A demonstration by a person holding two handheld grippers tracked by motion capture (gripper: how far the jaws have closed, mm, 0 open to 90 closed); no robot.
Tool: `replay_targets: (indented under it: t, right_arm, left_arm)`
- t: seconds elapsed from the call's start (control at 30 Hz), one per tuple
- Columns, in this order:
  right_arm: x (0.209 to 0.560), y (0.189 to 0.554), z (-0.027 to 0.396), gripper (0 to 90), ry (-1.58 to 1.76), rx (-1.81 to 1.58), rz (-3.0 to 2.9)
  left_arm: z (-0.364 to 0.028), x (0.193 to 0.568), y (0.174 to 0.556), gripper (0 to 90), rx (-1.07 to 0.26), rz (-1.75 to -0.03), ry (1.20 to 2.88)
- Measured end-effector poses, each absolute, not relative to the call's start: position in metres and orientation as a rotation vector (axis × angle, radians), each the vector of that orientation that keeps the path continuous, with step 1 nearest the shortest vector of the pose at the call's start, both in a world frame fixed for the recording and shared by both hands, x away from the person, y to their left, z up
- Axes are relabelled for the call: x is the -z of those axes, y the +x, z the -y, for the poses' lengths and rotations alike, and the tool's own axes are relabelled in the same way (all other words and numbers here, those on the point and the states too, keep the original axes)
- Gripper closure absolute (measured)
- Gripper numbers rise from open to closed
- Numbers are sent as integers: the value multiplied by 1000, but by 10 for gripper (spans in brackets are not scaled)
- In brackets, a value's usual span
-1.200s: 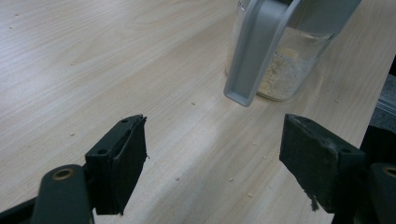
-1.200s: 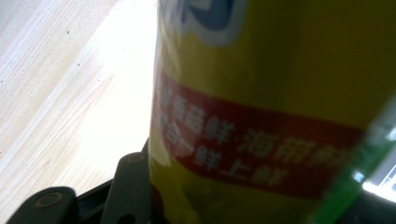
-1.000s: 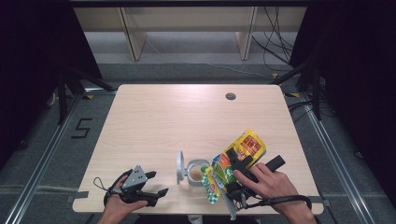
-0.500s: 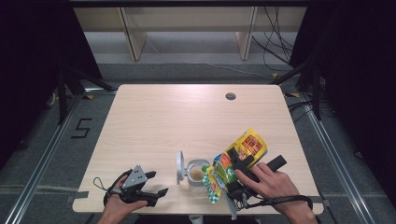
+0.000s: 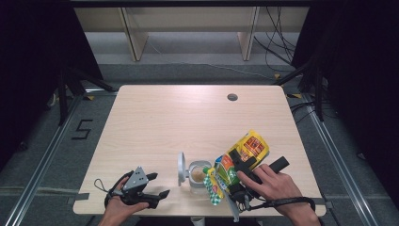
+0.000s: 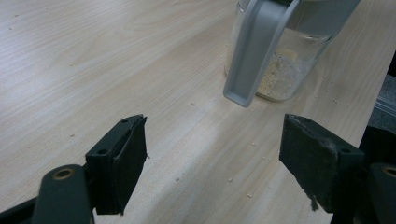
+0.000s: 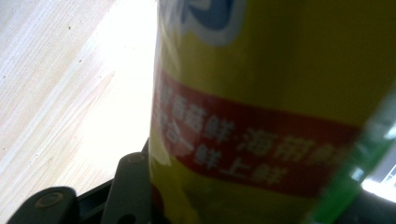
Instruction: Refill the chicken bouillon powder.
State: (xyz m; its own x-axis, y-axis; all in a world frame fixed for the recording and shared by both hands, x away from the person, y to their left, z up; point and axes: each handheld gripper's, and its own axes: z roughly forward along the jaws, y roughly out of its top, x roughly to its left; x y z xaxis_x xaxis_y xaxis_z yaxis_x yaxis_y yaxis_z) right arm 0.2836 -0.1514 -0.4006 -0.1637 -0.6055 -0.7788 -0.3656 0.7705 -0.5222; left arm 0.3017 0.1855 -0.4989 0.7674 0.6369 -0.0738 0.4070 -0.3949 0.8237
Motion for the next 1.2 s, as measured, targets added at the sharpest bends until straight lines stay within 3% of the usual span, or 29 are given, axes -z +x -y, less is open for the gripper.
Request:
replay_targets:
  t: [1.2]
  right_arm:
    - [403,283,152,560,-738,238,-1790]
  left_arm:
    - [-186,500,301,223,-312,-800,1995]
